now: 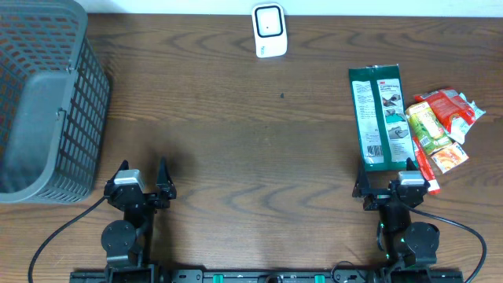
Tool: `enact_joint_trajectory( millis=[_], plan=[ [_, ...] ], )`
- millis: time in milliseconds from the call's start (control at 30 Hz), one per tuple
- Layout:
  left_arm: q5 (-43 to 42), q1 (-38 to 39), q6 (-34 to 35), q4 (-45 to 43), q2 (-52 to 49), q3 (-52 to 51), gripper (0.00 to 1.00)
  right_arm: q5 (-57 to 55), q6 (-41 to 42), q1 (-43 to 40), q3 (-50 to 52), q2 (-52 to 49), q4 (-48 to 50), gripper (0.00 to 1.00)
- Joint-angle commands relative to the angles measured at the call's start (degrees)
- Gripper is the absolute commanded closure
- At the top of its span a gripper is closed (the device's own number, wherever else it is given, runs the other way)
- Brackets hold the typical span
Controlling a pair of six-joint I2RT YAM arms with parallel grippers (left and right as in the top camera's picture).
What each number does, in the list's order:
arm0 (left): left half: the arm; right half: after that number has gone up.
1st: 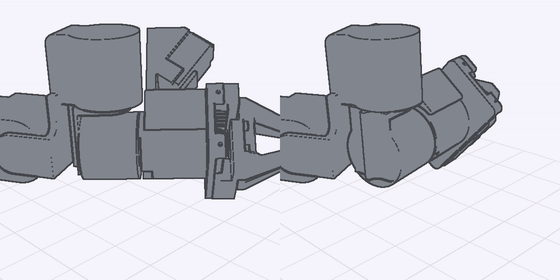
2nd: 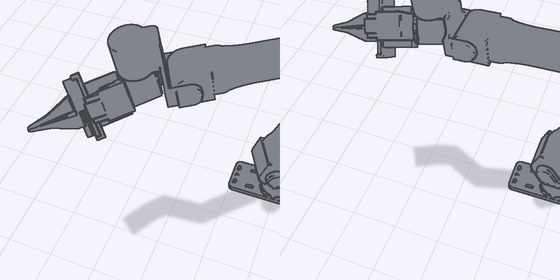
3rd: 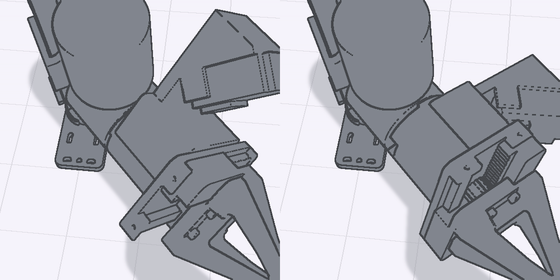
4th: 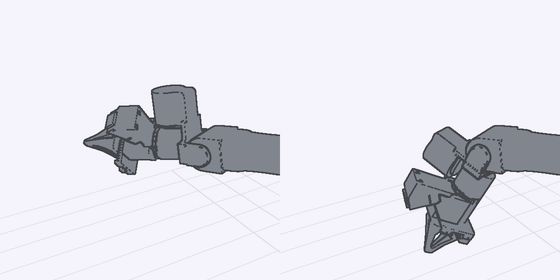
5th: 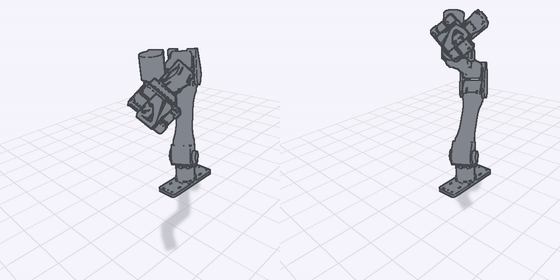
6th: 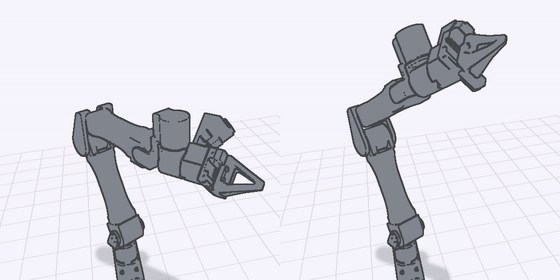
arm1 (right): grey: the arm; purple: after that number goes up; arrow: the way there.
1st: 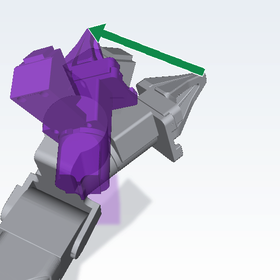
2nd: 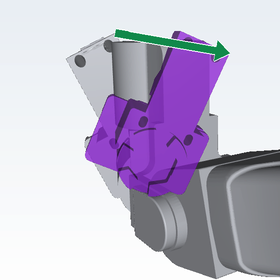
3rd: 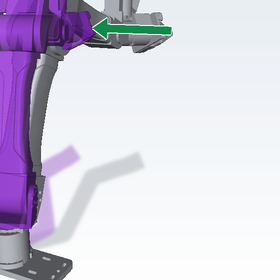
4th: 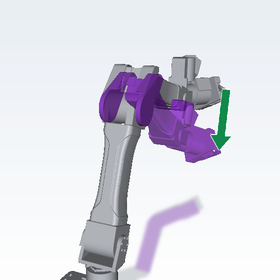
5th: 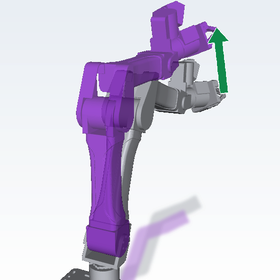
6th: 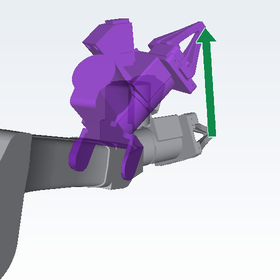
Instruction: Scan the item barcode
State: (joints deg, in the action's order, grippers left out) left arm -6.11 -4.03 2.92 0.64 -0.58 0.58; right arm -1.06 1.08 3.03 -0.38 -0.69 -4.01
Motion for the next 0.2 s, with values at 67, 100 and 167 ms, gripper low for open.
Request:
enact_joint_trajectory(
  millis=[67, 100, 167],
  plan=[
    [-2.43, -0.02, -0.74, 2.69, 0.35, -0.35, 0.17, 0.07, 0.13, -0.31, 0.09, 0.37, -0.22, 0.01],
    [-2.43, -0.02, -0.74, 2.69, 0.35, -0.35, 0.17, 0.07, 0.13, -0.31, 0.09, 0.37, -0.22, 0.01],
    [-2.43, -0.02, -0.74, 2.69, 0.35, -0.35, 0.16, 0.07, 0.13, -0.31, 0.09, 0.37, -0.22, 0.01]
  ],
)
